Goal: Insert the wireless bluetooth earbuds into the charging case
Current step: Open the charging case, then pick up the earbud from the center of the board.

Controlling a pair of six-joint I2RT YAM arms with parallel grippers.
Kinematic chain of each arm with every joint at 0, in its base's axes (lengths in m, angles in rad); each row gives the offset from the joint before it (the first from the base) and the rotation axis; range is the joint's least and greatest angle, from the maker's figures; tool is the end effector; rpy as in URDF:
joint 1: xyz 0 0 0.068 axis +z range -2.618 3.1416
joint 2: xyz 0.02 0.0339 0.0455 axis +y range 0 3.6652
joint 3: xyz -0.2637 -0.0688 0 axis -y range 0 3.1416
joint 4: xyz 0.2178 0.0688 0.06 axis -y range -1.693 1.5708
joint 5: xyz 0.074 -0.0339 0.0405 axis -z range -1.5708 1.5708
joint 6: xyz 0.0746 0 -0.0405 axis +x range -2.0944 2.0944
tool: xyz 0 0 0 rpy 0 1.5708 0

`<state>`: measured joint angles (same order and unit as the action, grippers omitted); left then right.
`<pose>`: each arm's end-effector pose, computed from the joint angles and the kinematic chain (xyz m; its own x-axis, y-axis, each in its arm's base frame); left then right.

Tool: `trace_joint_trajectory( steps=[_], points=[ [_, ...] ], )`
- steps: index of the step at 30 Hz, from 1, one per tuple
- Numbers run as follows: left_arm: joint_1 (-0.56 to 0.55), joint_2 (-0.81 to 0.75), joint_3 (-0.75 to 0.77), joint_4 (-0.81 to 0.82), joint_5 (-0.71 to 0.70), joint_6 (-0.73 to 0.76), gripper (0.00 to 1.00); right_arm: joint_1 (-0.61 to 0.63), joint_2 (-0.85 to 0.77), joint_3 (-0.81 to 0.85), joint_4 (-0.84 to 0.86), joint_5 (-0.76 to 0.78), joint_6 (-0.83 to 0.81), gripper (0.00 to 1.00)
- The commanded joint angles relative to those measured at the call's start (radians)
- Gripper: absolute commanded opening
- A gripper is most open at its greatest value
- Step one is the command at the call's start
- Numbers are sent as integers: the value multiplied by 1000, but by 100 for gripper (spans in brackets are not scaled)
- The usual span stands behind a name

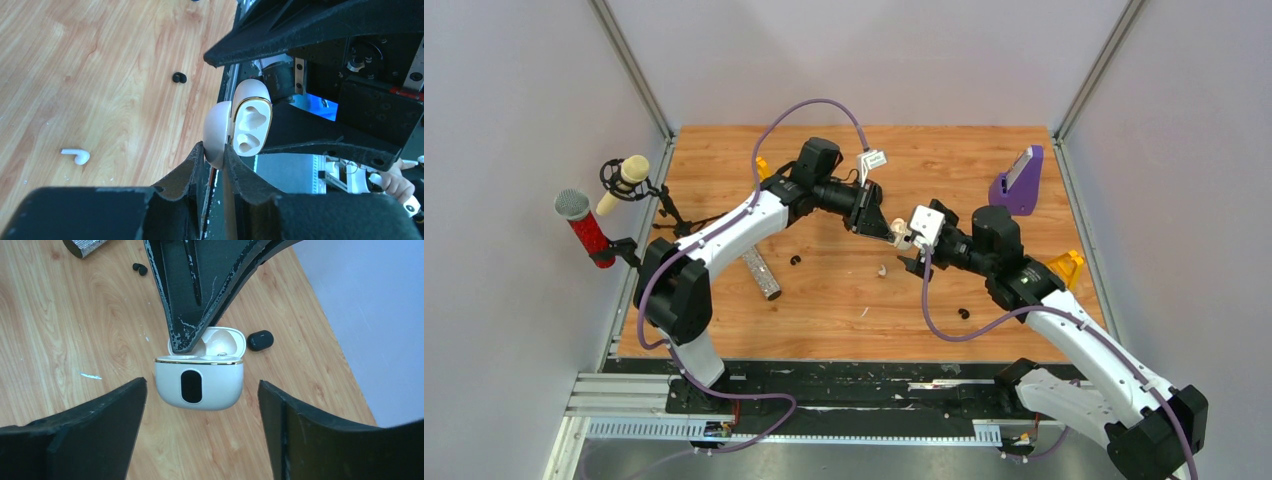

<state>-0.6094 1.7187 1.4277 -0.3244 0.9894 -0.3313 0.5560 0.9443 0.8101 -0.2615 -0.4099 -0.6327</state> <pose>0.2748 -0.2678 0.3029 -0.7319 0.2930 -0.6152 0.6724 0.1640 -0.7218 0.1717 0.1417 0.3025 0.2069 -0.5099 -0.8350 -0.8358 0.3514 -0.4218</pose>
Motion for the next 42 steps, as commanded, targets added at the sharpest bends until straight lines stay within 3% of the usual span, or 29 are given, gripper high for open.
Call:
trace_joint_trajectory(
  steps=[1,11,15,21,29,33,42],
  points=[
    [-3,-19,37,21,31,9,8,7,6,15,30,-18,2,98],
    [41,-21,91,-136,-127,146,13,7,-15,40,-11,10,-18,100],
    [80,-23,148,-293,-359,270,13,-2,-19,75,-71,11,-30,100],
    [104,-118,115,-383,-693,436,13,-21,26,64,-101,-16,7,100],
    [111,-302,-55,-419,-1039,581,13,-21,288,136,-174,2,49,100],
    [119,-377,-138,-428,-1109,597,14,-23,441,223,-222,9,127,95],
    [128,-462,-205,-427,-1099,602,16,-23,666,319,-300,-51,219,83]
  ],
)
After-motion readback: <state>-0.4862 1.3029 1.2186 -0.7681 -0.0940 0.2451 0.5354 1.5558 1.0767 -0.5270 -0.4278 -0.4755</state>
